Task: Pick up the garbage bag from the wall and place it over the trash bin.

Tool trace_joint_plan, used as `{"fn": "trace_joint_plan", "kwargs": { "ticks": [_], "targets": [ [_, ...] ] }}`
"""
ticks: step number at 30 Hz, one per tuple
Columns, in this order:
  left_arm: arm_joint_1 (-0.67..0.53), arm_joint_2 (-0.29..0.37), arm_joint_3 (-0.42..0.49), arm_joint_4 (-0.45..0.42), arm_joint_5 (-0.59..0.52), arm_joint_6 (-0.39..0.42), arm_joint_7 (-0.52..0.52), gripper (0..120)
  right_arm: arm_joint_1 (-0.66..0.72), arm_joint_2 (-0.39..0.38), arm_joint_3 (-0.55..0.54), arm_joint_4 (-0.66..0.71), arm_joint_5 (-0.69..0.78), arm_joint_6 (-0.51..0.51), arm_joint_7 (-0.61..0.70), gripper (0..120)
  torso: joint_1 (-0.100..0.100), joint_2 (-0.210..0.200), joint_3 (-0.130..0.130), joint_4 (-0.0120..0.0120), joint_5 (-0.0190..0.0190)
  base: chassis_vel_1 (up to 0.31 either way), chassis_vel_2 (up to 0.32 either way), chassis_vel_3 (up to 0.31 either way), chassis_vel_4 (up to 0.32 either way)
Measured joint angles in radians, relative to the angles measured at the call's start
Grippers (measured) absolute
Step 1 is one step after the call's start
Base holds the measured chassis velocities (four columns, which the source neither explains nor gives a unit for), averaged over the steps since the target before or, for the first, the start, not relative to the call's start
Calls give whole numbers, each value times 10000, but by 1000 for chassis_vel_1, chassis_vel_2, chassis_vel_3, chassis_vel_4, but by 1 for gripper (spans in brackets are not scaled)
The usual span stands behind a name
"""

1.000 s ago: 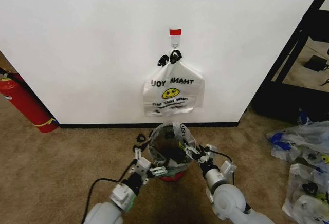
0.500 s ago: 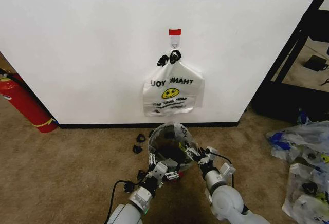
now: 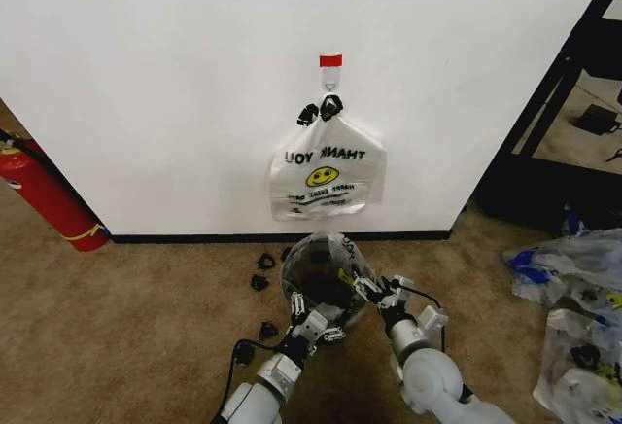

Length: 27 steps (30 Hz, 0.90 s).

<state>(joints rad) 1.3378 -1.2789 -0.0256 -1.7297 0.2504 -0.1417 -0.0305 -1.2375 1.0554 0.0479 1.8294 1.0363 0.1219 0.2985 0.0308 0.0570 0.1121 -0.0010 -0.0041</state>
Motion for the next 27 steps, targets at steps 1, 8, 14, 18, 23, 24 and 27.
{"fn": "trace_joint_plan", "kwargs": {
  "ticks": [1,8,14,18,23,24,27],
  "targets": [
    [-2,3,-1,3,0,0,-8,100,-48,-55,24,161,60,23,-41,100,0,0,0,0,0,0,0,0,0],
    [19,10,-124,10,-8,10,-39,100,-251,-365,4,874,300,94,-377,100,0,0,0,-1,0,0,0,0,0],
    [82,-26,-244,70,-10,12,-78,100,-251,-623,41,1070,441,113,-378,100,0,0,0,0,0,0,0,0,0],
    [112,-59,-294,90,10,14,-93,100,-304,-758,69,1211,479,119,-352,100,0,0,-1,0,0,0,0,0,0],
    [193,-84,-393,143,74,44,-152,100,-519,-1092,47,1446,475,-116,176,100,0,0,1,1,-1,0,0,0,0],
    [209,-83,-399,145,85,44,-161,100,-541,-1131,58,1466,475,-133,204,100,0,0,1,-1,2,0,0,0,0],
    [242,-82,-414,143,99,41,-195,100,-557,-1187,97,1501,484,-142,223,100,0,0,0,-1,1,0,0,0,0]
  ]
}}
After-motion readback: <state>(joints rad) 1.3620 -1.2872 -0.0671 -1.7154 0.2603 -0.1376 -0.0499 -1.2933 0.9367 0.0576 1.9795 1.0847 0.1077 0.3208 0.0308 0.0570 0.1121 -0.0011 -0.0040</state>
